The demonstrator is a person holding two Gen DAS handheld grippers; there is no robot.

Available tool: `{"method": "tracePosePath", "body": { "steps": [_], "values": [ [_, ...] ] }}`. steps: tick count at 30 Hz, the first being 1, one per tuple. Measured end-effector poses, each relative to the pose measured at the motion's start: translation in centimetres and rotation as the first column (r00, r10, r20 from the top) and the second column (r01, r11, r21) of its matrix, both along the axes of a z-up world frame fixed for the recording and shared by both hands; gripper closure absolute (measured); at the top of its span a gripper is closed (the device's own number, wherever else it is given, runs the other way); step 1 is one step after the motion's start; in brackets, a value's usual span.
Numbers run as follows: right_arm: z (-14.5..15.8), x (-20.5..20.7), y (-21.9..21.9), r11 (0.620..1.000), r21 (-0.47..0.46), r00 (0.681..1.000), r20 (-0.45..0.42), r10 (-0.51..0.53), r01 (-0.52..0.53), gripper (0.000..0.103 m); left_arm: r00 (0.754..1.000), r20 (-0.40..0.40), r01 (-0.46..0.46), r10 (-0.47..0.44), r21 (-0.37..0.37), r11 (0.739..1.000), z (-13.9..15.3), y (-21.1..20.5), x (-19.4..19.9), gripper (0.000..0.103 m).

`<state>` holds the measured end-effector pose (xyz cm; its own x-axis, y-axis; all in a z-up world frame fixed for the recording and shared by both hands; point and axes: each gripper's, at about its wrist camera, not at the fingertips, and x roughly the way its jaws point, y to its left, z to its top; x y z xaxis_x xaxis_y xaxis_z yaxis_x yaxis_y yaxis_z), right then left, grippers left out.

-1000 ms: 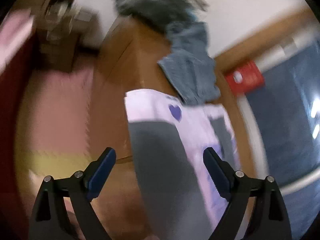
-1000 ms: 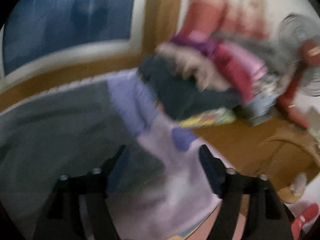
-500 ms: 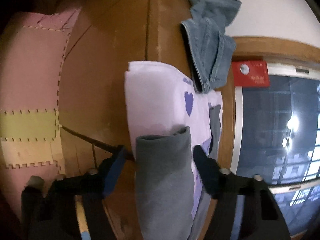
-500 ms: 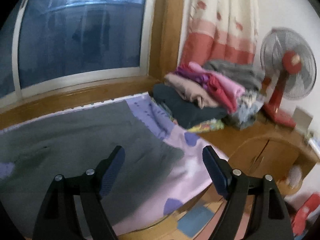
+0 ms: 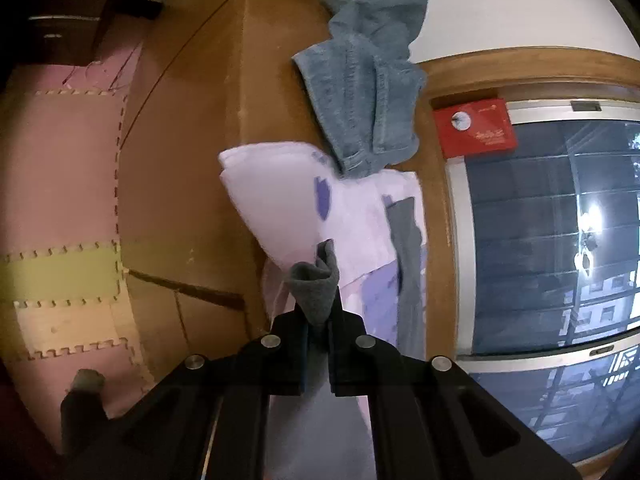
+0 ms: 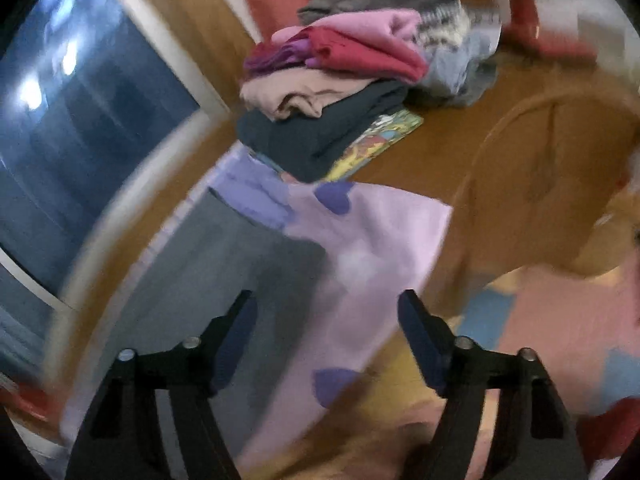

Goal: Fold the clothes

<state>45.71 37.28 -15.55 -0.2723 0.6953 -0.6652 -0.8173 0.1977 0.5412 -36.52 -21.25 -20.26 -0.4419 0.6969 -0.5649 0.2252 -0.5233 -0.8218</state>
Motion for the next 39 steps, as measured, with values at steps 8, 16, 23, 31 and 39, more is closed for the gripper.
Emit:
{"method": "tracePosePath", "body": {
  "steps": [8,16,23,31,39],
  "values": [
    [-3.1,-1.7,4.4,0.991,-0.032,0.974,-0.194,0.118,-0.127,0.043,0.998,0.037,-0.049,0.049,0.018,0.999,0.7,0.7,-0.7,0.097],
    [-6.1,-2.9,8.6,0.978,-0.190,0.988,-0.140,0.057,-0.083,0.086,0.997,0.037,-0.065,0.064,0.021,0.998,1.2,1.0,-0.8,0.097],
    [-4.8,-2.2,8.1,0.987,-0.142,0.982,-0.181,0.053,-0.079,0.098,0.998,0.016,-0.061,0.061,0.048,0.997,3.2,1.3,-1.2,0.097],
    [-0.4,-1.3,8.8,0.997,-0.070,0.933,-0.360,0.001,-0.028,0.099,1.000,-0.019,0.008,-0.007,0.078,0.997,7.9,3.5,-3.5,0.098],
    [2.7,-2.3,11.0,0.998,-0.060,0.901,-0.433,-0.035,0.010,0.099,0.998,0.005,0.064,-0.065,0.099,0.993,9.7,7.3,-7.3,0.098]
  ]
}}
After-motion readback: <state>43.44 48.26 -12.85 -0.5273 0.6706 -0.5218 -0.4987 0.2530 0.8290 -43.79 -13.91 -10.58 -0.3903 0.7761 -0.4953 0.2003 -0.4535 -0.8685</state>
